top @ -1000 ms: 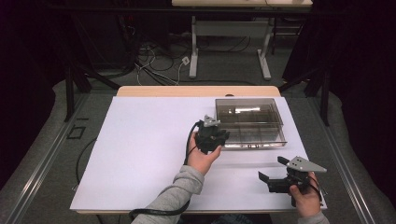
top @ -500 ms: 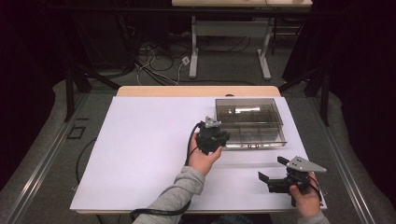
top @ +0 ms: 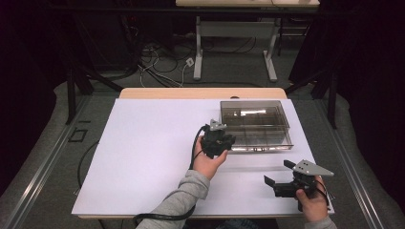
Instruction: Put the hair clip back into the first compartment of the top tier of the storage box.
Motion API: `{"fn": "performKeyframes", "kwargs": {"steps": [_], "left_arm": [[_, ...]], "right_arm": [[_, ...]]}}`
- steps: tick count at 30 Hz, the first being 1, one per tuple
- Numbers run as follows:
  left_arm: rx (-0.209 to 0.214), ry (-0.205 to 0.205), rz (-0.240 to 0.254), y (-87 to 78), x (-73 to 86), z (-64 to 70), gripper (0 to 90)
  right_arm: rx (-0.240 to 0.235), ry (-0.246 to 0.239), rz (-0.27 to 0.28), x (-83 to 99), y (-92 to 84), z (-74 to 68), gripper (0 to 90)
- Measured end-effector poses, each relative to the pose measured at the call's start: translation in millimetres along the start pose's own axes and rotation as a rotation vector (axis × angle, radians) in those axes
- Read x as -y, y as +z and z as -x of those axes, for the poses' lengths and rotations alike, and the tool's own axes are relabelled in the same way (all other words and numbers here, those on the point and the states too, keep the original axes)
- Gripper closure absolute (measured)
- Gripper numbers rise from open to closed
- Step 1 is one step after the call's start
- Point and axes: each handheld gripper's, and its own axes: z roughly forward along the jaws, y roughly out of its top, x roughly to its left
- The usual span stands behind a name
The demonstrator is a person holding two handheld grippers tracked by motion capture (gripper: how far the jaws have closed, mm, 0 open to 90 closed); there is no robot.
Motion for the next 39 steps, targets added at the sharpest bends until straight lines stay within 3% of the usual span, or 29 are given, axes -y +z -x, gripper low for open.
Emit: {"fn": "performKeyframes", "kwargs": {"steps": [39], "left_arm": [[0.0, 0.001, 0.061, -19.2, -2.5, -6.5, 49.7]], "right_arm": [[-0.002, 0.002, 0.001, 0.4, 0.7, -0.2, 0.0]]}}
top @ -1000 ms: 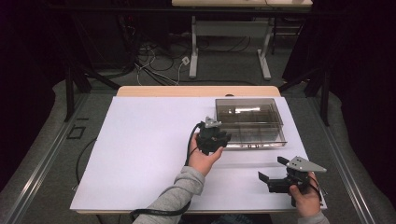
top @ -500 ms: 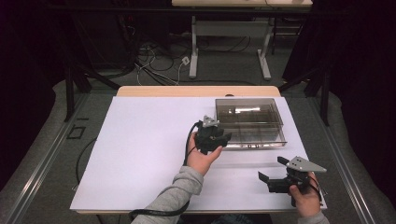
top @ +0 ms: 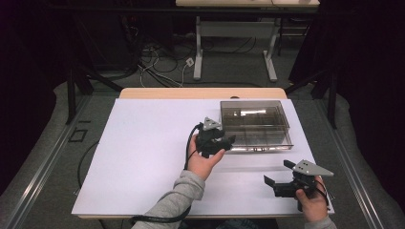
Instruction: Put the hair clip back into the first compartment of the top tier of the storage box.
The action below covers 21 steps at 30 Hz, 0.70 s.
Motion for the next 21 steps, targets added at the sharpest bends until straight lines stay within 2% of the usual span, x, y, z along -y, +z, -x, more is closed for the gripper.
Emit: {"fn": "performKeyframes", "kwargs": {"steps": [6, 8, 11, 14, 16, 17, 21], "left_arm": [[-0.031, 0.048, 0.02, -3.5, 1.6, -4.0, 44.9], [-0.033, 0.049, 0.02, -4.6, 2.1, -4.3, 43.8], [-0.027, 0.058, 0.015, -5.9, 2.5, -5.0, 42.8], [-0.013, 0.067, 0.031, -6.7, 3.7, -5.5, 42.6], [-0.003, 0.059, 0.03, -7.2, 4.3, -5.4, 42.6], [-0.006, 0.07, 0.027, -7.9, 4.4, -6.3, 42.6], [-0.003, 0.071, 0.034, -10.0, 5.5, -6.0, 41.3]], "right_arm": [[0.002, 0.001, 0.0, 0.1, 0.1, 0.1, 0.0], [0.002, -0.001, 0.0, 0.2, 0.2, 0.3, 0.0], [0.005, 0.0, 0.005, 0.3, 0.5, 0.1, 0.0], [0.009, 0.0, 0.002, 0.1, 0.2, 0.2, 0.0], [0.005, 0.0, 0.005, 0.2, 0.4, 0.6, 0.0], [0.0, 0.002, 0.002, 0.1, 0.2, 0.5, 0.0], [0.008, 0.001, 0.005, 0.4, 0.4, 0.7, 0.0]]}}
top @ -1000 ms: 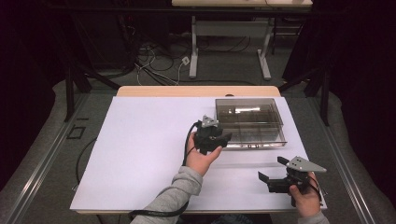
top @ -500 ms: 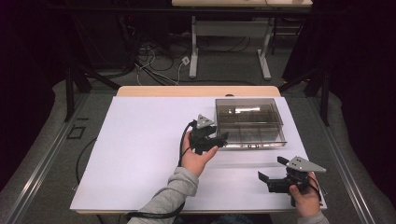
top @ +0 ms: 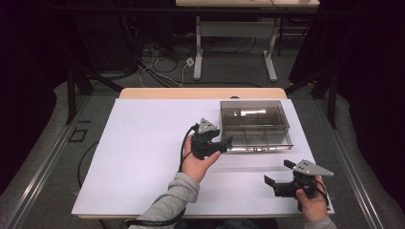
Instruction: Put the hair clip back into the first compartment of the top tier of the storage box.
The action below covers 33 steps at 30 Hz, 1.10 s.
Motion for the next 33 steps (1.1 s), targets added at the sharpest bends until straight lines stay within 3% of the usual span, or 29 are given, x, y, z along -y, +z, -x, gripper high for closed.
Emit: {"fn": "performKeyframes", "kwargs": {"steps": [10, 15, 21, 26, 33], "left_arm": [[0.01, -0.025, 0.014, -7.0, 3.9, -3.5, 27.1], [-0.007, -0.024, 0.025, -11.9, 5.8, -6.8, 18.3], [-0.018, -0.026, 0.036, -18.5, 8.7, -9.6, 15.0], [-0.044, -0.022, 0.037, -25.4, 13.7, -11.8, 3.2], [-0.068, -0.032, 0.05, -39.0, 21.3, -20.3, 0.5]], "right_arm": [[0.0, 0.008, 0.001, 0.2, 0.3, -0.4, 0.0], [0.001, 0.0, 0.002, 0.3, 0.6, 0.2, 0.0], [0.004, -0.004, -0.007, -0.1, -0.1, 0.2, 0.0], [0.004, -0.005, -0.006, -0.1, -0.1, 0.1, 0.0], [0.003, -0.009, -0.01, -0.2, 0.4, 0.1, 0.0]]}}
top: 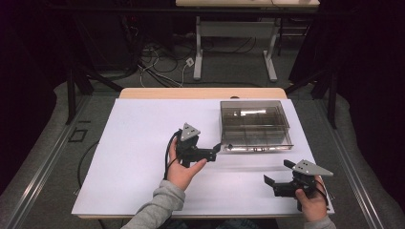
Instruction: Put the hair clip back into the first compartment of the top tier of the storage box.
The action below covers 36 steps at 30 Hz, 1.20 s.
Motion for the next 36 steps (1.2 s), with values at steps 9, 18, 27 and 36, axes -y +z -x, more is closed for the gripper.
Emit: {"fn": "performKeyframes", "kwargs": {"steps": [9, 18, 27, 36], "left_arm": [[-0.005, -0.017, 0.039, -20.0, 5.3, -12.4, 0.5], [-0.032, -0.011, 0.051, -36.2, 10.8, -22.0, 0.5], [-0.053, -0.018, 0.051, -54.2, 22.8, -33.0, 0.5], [-0.064, -0.058, 0.052, -63.7, 32.2, -45.1, 0.5]], "right_arm": [[0.005, 0.003, 0.0, 0.1, 0.3, -0.7, 0.0], [0.006, 0.008, 0.005, 0.1, 0.7, -0.8, 0.0], [0.018, 0.019, 0.011, -0.4, 1.2, -2.0, 0.0], [0.035, 0.036, 0.052, -3.5, 2.0, -1.5, 0.0]]}}
